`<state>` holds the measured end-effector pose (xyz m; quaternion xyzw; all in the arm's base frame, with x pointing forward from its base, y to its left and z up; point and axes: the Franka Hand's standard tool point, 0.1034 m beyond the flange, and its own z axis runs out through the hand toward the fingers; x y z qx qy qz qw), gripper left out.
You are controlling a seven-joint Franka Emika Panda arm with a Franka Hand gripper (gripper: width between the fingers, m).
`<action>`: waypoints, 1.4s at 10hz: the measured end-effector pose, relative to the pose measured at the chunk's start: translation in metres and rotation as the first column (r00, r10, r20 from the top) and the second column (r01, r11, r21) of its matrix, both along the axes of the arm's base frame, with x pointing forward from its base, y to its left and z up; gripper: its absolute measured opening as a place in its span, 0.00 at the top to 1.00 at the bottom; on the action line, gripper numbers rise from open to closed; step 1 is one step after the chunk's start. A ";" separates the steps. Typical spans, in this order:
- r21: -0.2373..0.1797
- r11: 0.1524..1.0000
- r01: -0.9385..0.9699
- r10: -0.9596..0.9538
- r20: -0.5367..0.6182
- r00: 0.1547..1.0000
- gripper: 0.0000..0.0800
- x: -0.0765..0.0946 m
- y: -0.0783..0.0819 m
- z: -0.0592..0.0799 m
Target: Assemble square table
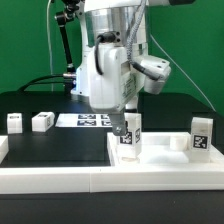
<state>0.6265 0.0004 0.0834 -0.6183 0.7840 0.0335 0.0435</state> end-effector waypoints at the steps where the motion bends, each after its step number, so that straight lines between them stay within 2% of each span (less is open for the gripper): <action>1: -0.001 0.993 -0.116 0.116 0.009 0.993 0.23 0.000 0.001 0.001; 2: -0.007 0.975 -0.220 0.221 0.022 0.975 0.20 0.000 0.002 0.001; 6: -0.032 0.882 -0.470 0.471 0.052 0.881 0.19 0.001 0.001 0.000; 9: -0.050 0.719 -0.693 0.695 0.066 0.716 0.19 0.000 0.007 -0.002; 10: -0.063 0.635 -0.770 0.772 0.071 0.631 0.19 0.000 0.006 -0.003; 14: -0.089 0.408 -0.909 0.912 0.078 0.402 0.19 -0.001 0.005 -0.004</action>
Offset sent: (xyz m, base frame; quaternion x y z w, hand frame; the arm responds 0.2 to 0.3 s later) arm 0.0002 0.0038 0.0015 0.0280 -0.0065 -0.1293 0.9912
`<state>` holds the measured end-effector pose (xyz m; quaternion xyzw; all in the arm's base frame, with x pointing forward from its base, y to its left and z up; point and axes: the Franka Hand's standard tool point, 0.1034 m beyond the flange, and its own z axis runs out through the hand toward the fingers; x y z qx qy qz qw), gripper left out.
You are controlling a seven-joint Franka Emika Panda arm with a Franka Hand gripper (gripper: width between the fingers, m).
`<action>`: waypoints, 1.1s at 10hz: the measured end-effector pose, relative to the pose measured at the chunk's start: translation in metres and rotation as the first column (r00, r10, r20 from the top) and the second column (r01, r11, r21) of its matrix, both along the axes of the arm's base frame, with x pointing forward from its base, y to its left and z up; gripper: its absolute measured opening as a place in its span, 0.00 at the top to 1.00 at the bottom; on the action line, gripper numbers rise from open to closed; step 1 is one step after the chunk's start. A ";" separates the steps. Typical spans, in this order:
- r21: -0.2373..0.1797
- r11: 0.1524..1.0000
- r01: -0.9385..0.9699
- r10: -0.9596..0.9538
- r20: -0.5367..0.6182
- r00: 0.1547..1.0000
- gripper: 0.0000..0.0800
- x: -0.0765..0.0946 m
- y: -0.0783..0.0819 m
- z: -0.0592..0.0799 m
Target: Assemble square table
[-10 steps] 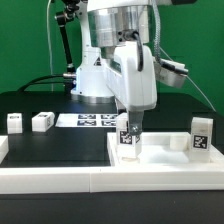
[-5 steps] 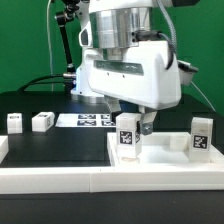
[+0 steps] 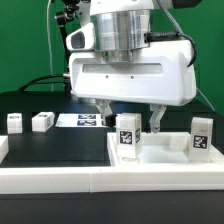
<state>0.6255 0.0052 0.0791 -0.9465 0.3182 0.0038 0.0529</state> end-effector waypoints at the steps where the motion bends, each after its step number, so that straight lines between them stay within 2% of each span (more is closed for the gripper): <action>1: -0.002 0.998 -0.056 0.056 0.006 0.998 0.19 0.000 0.000 0.000; 3: -0.004 0.991 -0.134 0.134 0.014 0.991 0.19 0.000 -0.001 0.000; 4: -0.004 0.992 -0.127 0.127 0.013 0.992 0.29 0.000 -0.001 0.000; 5: -0.004 0.992 -0.127 0.127 0.013 0.992 0.29 0.000 -0.001 0.000; 6: -0.004 0.992 -0.127 0.127 0.013 0.992 0.55 0.000 -0.001 0.000; 7: -0.005 0.992 -0.126 0.126 0.013 0.992 0.64 0.000 -0.002 0.000; 11: -0.001 0.998 -0.056 0.056 0.006 0.998 0.64 0.000 -0.002 0.000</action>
Offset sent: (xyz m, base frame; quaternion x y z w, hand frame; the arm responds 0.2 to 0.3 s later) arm 0.0000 0.0000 0.0000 0.0000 0.0000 0.0000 1.0000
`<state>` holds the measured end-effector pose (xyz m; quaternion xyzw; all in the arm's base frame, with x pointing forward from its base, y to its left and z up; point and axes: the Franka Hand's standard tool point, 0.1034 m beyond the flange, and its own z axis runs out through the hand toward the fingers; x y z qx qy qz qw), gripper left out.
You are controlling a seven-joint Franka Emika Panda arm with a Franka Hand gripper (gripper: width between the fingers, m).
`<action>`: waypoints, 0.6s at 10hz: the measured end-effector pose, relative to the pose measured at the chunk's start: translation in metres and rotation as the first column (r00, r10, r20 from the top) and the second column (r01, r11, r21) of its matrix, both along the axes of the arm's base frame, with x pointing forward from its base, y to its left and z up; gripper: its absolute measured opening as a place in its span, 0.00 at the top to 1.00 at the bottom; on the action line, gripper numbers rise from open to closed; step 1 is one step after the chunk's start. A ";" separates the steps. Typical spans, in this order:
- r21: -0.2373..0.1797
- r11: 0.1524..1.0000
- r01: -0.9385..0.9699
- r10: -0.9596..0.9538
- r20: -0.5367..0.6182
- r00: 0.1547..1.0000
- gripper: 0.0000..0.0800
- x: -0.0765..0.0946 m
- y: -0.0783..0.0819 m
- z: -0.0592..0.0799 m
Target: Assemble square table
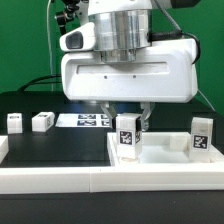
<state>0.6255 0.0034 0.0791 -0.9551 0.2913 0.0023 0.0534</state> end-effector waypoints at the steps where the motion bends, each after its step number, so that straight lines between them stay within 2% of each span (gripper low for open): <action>1: 0.002 0.997 0.076 -0.076 -0.008 0.997 0.64 0.000 0.000 0.000; 4: 0.004 0.935 0.355 -0.354 -0.028 0.935 0.64 0.000 0.000 -0.001; 6: 0.006 0.807 0.591 -0.590 -0.042 0.806 0.64 -0.001 0.001 -0.001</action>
Offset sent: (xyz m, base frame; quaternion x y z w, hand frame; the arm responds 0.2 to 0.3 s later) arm -0.0134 -0.0011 -0.0010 -0.0135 0.0132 0.2333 0.9722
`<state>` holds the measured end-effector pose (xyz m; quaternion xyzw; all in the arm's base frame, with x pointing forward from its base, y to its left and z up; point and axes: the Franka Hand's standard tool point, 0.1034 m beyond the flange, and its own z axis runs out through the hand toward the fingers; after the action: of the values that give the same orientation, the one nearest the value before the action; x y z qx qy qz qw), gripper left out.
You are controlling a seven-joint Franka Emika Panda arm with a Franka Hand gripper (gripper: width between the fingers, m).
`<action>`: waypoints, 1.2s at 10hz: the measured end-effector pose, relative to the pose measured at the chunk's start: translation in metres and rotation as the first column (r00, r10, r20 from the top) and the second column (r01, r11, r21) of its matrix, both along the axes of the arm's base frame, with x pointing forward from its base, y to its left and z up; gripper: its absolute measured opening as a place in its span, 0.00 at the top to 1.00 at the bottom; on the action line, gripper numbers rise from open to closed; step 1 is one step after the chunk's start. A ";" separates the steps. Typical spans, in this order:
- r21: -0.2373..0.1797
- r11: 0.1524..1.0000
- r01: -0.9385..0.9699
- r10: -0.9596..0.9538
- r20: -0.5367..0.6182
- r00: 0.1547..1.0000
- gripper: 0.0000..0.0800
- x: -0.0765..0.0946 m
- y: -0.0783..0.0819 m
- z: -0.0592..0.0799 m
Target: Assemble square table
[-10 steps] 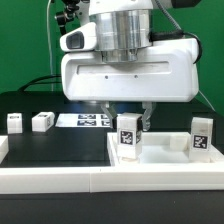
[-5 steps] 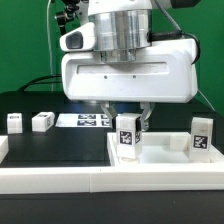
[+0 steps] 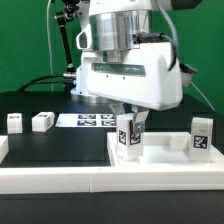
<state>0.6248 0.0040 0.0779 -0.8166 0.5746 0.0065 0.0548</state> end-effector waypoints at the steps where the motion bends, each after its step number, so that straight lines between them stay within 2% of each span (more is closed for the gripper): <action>1: 0.004 0.996 0.089 -0.089 -0.005 0.996 0.64 0.000 0.000 0.000; 4: 0.015 0.923 0.384 -0.384 -0.033 0.923 0.64 0.000 0.001 0.000; 6: 0.034 0.824 0.566 -0.564 -0.055 0.824 0.64 0.001 0.001 -0.001; 10: 0.043 0.727 0.685 -0.681 -0.079 0.728 0.64 0.001 -0.001 -0.001; 12: 0.043 0.747 0.664 -0.660 -0.075 0.747 0.62 0.001 -0.001 -0.001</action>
Offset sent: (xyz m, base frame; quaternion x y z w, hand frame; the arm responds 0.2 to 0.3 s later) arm -0.0026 -0.0013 -0.0017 -0.0074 -0.0081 0.2577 0.9662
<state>0.6260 0.0034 0.0770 -0.5571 0.8274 0.0283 0.0651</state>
